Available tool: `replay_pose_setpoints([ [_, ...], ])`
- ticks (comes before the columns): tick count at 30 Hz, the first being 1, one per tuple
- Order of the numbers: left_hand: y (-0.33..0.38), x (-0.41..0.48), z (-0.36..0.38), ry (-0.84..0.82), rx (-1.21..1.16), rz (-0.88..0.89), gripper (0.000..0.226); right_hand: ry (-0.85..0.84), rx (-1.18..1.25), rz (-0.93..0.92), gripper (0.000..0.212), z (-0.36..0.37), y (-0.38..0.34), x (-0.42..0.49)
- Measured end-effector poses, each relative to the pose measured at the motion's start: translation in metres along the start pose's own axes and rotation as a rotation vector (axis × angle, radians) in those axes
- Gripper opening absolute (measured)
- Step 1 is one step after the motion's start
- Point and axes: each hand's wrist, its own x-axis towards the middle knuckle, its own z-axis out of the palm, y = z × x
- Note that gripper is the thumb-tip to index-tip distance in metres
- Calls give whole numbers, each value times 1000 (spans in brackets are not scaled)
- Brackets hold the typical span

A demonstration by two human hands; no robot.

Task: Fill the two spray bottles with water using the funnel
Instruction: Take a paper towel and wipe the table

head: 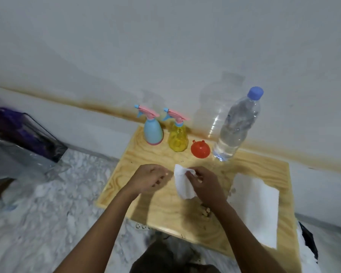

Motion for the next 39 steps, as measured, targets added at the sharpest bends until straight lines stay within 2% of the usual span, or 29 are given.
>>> replay_pose_setpoints([
  [1,-12,7,-12,86,72,8,3,-20,-20,9,12,11,2,7],
  [2,-29,17,-25,152,127,9,11,-40,-45,10,12,25,5,15],
  [6,-124,86,-57,124,444,-105,69,-106,-130,29,16,67,12,45],
  [9,-113,88,-69,135,751,-97,90,-99,-184,25,24,93,13,66],
  [12,-100,82,-82,121,801,-63,101,-53,-239,7,33,114,15,86],
  [14,-106,86,-89,33,798,-92,111,-21,-267,5,32,125,19,96],
  [18,-117,92,-90,-2,747,-83,113,-84,-435,-3,35,140,31,110],
  [22,-123,96,-88,28,707,-67,114,-193,-797,-162,44,154,43,104],
  [25,-125,96,-87,42,686,-58,114,-250,-984,-164,50,157,41,100],
  [28,-127,96,-87,48,696,-46,114,-240,-1003,-236,44,151,40,105],
  [34,-129,96,-87,58,679,-27,110,-519,-1044,-389,64,141,52,109],
  [39,-131,97,-86,67,654,-32,109,-464,-932,-364,57,165,39,101],
])
